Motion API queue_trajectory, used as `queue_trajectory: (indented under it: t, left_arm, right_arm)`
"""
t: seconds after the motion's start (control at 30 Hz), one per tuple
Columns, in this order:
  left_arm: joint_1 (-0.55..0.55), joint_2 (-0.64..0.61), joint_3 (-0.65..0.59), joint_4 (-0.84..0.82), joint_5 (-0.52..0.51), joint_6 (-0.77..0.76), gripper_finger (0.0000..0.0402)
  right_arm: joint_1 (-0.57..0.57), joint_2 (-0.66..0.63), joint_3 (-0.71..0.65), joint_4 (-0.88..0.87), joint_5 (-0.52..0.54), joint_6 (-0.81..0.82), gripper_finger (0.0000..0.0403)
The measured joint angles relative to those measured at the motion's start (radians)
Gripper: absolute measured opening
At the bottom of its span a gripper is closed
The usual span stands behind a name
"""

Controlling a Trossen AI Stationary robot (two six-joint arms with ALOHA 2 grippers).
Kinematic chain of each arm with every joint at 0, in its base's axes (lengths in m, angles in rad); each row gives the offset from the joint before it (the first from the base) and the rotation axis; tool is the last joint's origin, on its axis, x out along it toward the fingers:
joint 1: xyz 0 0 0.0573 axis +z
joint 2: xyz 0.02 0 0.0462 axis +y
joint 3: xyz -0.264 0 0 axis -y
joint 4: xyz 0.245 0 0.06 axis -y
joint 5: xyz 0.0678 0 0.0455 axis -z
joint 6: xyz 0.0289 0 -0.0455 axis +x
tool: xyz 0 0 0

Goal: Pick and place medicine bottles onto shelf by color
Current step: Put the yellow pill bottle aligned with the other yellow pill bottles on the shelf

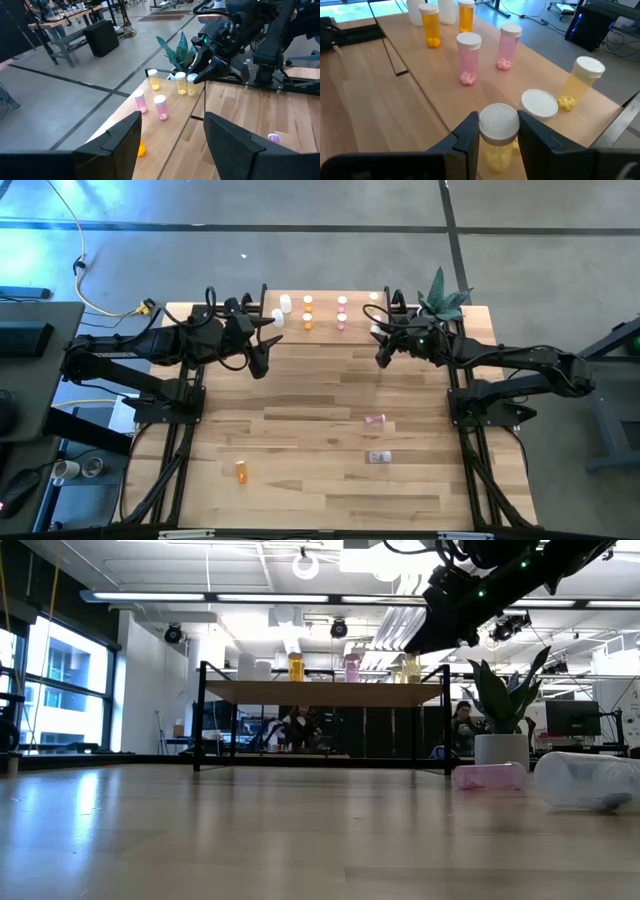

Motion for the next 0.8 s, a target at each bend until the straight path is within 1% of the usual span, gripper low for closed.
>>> queue_trajectory:
  t: [0.27, 0.5, 0.8]
  left_arm:
    - [0.000, 0.000, 0.000, 0.000, 0.000, -0.007, 0.0204]
    - [0.000, 0.000, 0.000, 0.001, 0.000, -0.010, 0.0204]
    - [0.000, 0.000, 0.000, 0.001, 0.000, -0.027, 0.0204]
  right_arm:
    - [-0.031, 0.000, 0.000, 0.018, -0.003, -0.013, 0.0095]
    - [-0.033, 0.002, 0.000, 0.020, -0.008, -0.026, 0.0095]
    - [-0.039, 0.043, 0.000, 0.056, -0.008, -0.027, 0.0095]
